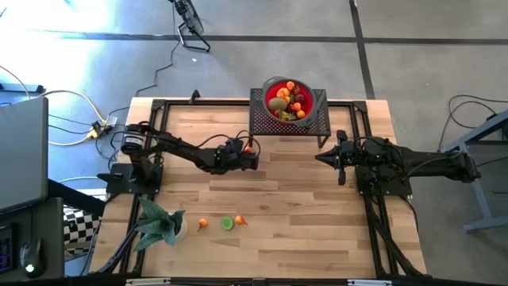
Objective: Pick & Place Fruit
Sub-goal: Put the pear into the strainer on the shelf
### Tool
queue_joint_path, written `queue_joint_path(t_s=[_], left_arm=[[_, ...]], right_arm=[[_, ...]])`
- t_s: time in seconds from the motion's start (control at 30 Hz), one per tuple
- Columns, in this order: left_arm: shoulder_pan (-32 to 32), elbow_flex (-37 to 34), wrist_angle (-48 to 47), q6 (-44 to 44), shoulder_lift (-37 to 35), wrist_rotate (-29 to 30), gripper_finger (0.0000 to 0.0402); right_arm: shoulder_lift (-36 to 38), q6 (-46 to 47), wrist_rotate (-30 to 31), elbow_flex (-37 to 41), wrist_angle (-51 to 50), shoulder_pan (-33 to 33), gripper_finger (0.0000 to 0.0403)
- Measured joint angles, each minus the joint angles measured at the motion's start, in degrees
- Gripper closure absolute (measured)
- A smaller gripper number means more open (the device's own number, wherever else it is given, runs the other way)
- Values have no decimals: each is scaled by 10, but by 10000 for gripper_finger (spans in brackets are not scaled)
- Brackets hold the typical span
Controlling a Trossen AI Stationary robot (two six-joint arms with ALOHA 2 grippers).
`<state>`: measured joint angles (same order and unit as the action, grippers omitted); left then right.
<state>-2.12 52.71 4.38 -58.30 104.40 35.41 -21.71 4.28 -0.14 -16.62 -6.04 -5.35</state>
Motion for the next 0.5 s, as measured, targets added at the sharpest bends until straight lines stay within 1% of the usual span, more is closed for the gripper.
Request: queue_joint_path(t_s=[0.23, 0.5], left_arm=[[-6, -1, 27, 10, 19, -1, 61], [-10, 0, 34, 15, 37, 21, 61]], right_arm=[[0, 0, 0, 0, 2, 0, 398], [0, 0, 0, 0, 2, 0, 398]])
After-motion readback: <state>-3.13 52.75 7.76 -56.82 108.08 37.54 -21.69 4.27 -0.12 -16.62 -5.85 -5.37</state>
